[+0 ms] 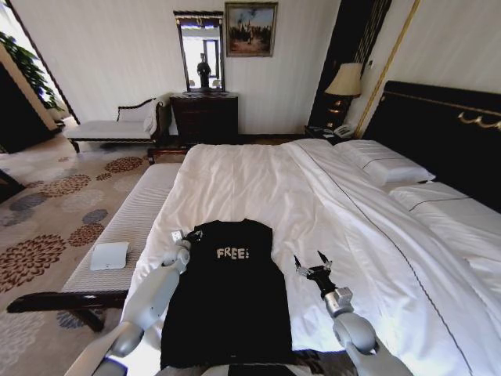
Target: Fold the clothes on the bed.
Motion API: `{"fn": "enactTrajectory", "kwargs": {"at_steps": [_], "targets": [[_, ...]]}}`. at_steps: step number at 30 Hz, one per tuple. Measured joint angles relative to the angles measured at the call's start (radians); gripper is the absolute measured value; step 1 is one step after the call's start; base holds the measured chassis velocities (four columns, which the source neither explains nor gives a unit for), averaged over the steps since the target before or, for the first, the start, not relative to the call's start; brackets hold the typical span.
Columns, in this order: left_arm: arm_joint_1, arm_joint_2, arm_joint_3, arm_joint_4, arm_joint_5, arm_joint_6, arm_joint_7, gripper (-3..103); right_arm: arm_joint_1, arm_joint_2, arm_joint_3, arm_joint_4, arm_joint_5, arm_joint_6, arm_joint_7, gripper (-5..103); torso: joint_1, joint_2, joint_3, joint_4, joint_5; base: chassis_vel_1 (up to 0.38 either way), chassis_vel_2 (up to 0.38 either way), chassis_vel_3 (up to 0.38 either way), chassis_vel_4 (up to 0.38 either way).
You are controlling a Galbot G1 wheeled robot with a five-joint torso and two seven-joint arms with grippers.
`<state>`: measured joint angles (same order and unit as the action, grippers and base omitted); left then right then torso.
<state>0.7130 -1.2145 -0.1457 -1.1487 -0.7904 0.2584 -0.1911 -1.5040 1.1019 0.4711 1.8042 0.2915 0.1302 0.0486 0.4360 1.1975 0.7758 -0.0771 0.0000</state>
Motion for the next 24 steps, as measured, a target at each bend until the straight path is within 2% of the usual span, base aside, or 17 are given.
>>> {"fn": "enactTrajectory", "kwargs": {"at_steps": [3,6,8,9,12,13,16,18,19,22,24], "targets": [[-0.003,0.000,0.000,0.003,0.000,-0.002,0.004,21,0.002,-0.001,-0.001,-0.002,0.008,-0.001,0.000,100,0.000,0.000,0.000,0.0000,-0.0001,0.000,0.000,0.000,0.000],[-0.003,0.008,0.002,0.002,0.000,-0.009,0.011,5,0.019,-0.007,-0.011,-0.013,0.052,-0.015,0.003,100,0.000,0.000,0.000,-0.0002,0.0000,0.000,0.000,0.000,0.000],[-0.002,0.017,0.004,-0.002,-0.001,-0.012,0.011,2,0.053,-0.021,-0.026,-0.025,0.125,-0.043,0.013,100,0.000,0.000,0.000,-0.0002,0.0000,0.000,0.000,0.000,0.000],[-0.002,0.017,0.004,-0.002,-0.001,-0.012,0.011,2,0.053,-0.021,-0.026,-0.025,0.125,-0.043,0.013,100,0.000,0.000,0.000,-0.0002,0.0000,0.000,0.000,0.000,0.000],[-0.001,0.026,0.007,-0.004,-0.004,-0.019,0.011,2,0.142,-0.057,-0.063,-0.056,0.290,-0.128,0.028,100,0.000,0.000,0.000,0.0000,-0.0001,0.000,0.000,0.000,0.000],[-0.001,0.026,0.007,-0.004,-0.004,-0.019,0.011,2,0.142,-0.057,-0.063,-0.056,0.290,-0.128,0.028,100,0.000,0.000,0.000,0.0000,-0.0001,0.000,0.000,0.000,0.000],[0.000,0.033,0.010,-0.012,-0.026,-0.020,-0.001,2,0.306,-0.076,-0.119,-0.140,0.570,-0.249,0.050,100,0.000,0.000,0.000,-0.0002,-0.0002,0.000,0.000,0.000,0.000],[0.004,0.041,0.012,-0.021,-0.034,-0.021,-0.005,2,0.416,-0.068,-0.164,-0.221,0.683,-0.295,0.056,100,0.000,0.000,0.000,0.0003,-0.0002,0.000,0.000,0.000,0.000],[0.004,0.041,0.012,-0.021,-0.034,-0.021,-0.005,2,0.416,-0.068,-0.164,-0.221,0.683,-0.295,0.056,100,0.000,0.000,0.000,0.0003,-0.0002,0.000,0.000,0.000,0.000],[0.009,0.051,0.014,-0.026,-0.040,-0.022,-0.006,2,0.559,-0.031,-0.241,-0.362,0.787,-0.344,0.044,100,0.000,0.000,0.000,0.0003,0.0001,0.000,0.000,0.000,0.000],[0.010,0.053,0.014,-0.027,-0.041,-0.023,-0.006,2,0.600,-0.015,-0.265,-0.404,0.801,-0.354,0.034,100,0.000,0.000,0.000,0.0000,-0.0002,0.000,0.000,0.000,0.000]]}}
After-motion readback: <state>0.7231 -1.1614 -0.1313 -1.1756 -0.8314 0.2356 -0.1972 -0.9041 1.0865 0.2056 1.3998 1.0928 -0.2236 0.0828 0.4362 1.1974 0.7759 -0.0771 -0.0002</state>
